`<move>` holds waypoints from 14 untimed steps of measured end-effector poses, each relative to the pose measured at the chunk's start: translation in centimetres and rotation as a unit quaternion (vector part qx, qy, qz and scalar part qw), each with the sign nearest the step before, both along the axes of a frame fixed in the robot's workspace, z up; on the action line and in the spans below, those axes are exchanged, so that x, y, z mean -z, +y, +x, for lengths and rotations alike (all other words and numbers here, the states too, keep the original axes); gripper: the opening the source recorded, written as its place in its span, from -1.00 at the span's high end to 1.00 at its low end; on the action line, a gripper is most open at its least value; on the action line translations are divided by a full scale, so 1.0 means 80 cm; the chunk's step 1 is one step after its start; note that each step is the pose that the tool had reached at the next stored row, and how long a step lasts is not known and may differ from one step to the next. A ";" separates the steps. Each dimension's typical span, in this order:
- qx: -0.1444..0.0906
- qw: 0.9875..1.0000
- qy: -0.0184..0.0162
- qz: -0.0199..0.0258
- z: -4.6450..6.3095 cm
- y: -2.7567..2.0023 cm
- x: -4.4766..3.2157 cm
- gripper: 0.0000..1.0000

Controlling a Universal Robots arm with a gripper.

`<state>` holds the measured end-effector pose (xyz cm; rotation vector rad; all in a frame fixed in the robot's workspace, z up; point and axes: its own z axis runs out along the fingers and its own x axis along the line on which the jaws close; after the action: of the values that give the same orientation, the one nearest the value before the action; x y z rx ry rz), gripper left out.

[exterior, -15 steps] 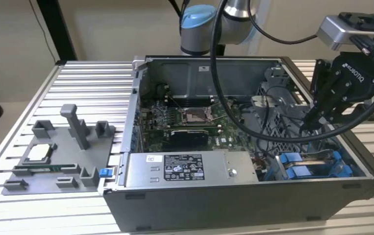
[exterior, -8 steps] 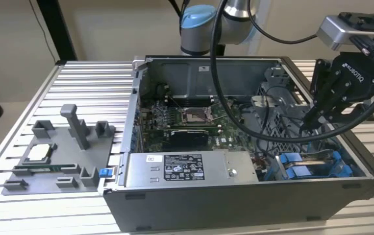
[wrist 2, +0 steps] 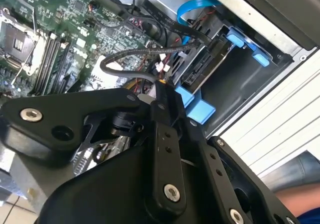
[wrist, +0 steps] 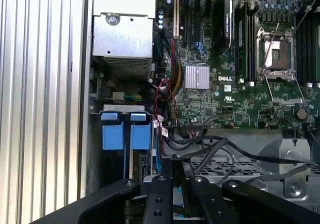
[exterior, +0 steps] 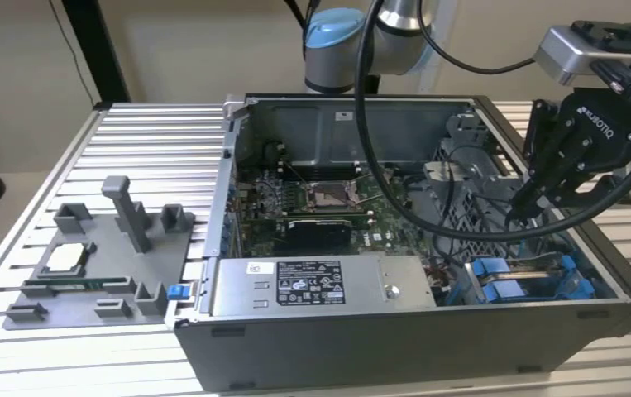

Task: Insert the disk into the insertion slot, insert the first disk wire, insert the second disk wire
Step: 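Insert the first disk wire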

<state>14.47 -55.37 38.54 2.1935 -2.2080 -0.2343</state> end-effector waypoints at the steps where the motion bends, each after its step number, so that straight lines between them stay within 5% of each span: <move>1: 0.000 1.000 0.000 0.000 0.000 0.0000 0.0000 1.00; 8: 0.000 1.000 0.000 0.000 0.001 -0.0007 0.0000 1.00; 14: 0.000 1.000 0.002 0.000 0.013 -0.0085 0.0015 1.00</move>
<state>15.51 -56.05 38.43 2.1917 -2.2064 -0.2375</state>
